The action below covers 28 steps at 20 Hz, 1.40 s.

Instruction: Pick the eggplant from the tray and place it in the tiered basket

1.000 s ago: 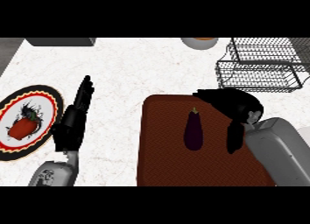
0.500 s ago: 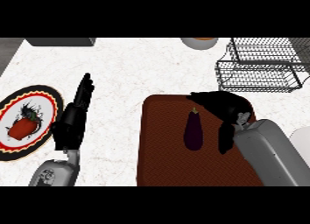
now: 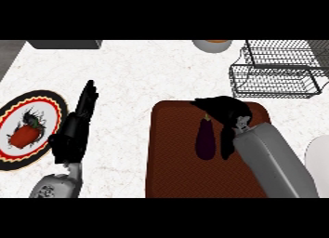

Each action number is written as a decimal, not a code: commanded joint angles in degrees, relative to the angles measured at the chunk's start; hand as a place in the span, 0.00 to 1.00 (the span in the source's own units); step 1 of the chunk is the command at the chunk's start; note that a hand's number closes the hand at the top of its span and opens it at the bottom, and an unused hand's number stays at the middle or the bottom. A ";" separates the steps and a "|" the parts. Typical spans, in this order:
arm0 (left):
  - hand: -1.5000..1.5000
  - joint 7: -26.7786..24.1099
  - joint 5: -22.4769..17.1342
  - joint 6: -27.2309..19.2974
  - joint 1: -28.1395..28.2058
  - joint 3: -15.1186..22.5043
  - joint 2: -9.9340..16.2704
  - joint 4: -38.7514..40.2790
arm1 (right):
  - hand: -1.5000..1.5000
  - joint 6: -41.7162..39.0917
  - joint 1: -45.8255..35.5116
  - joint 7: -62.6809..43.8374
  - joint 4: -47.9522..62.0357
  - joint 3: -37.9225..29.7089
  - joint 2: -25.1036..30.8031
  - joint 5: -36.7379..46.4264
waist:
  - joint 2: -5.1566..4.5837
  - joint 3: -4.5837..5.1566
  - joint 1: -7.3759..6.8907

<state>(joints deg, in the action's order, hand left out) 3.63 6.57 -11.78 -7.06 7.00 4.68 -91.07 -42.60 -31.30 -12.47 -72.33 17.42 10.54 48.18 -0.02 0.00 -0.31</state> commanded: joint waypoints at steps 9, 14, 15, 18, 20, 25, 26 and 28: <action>0.50 0.51 1.00 1.47 -1.75 -1.40 -1.33 1.54 | 0.00 5.64 3.77 1.52 4.93 0.97 -5.47 6.50 | -0.02 0.00 0.12; 0.50 -0.33 4.43 -1.26 0.22 0.58 -3.69 0.50 | 0.00 8.86 2.00 9.05 10.33 -1.68 -2.68 8.02 | -0.03 -0.01 0.04; 0.50 -2.13 3.09 0.24 -0.76 -0.83 -3.12 2.30 | 0.00 2.70 1.64 5.11 5.69 -3.26 -2.74 7.00 | 0.02 0.00 0.20; 0.50 -4.84 2.83 0.43 -2.09 -1.45 -3.84 6.08 | 0.00 4.00 5.12 5.21 3.89 -2.35 -4.75 7.09 | 0.01 0.01 0.29; 0.50 2.45 3.86 0.10 -2.25 -0.94 -3.37 0.62 | 0.00 10.46 5.64 8.51 9.39 -1.68 -4.58 9.43 | 0.00 -0.01 0.13; 0.50 -4.90 2.30 1.57 -0.91 -2.37 -3.61 6.59 | 1.00 13.74 3.76 7.05 11.36 -4.76 -8.05 8.86 | -0.08 0.00 0.13; 0.50 0.94 1.83 2.73 -1.95 -4.03 -0.75 0.75 | 1.00 16.48 4.27 8.23 10.41 -4.13 -7.52 9.95 | -0.01 -0.02 0.02; 0.50 2.42 3.18 0.75 -4.24 -2.94 -2.86 1.28 | 1.00 20.38 7.13 10.57 9.61 -1.01 -7.30 12.58 | 0.00 -0.02 0.18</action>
<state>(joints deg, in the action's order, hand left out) 2.90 8.98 -10.08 -8.72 4.31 2.34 -89.08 -28.04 -26.06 -3.89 -63.42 14.60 4.44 58.41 0.15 0.15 -0.13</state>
